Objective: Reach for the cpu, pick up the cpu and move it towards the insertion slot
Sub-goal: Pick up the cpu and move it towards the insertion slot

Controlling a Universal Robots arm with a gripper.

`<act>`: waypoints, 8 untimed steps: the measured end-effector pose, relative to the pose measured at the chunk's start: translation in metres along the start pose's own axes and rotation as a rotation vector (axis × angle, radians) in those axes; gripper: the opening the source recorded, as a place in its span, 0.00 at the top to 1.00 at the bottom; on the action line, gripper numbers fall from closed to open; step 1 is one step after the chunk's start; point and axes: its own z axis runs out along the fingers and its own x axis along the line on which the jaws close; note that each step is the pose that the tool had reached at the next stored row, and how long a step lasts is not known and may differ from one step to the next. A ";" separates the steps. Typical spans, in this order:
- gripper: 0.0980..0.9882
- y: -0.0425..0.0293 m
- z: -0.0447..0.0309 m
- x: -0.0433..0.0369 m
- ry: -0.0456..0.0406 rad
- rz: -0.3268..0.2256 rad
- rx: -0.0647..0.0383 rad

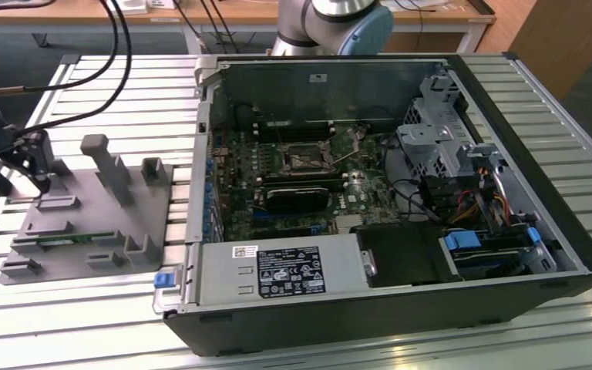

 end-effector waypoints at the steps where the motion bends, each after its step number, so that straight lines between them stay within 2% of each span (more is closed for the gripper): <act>1: 0.51 0.0001 -0.0008 0.0000 0.0000 0.000 0.000; 8: 0.51 0.0005 -0.0053 0.0000 0.0001 0.000 0.000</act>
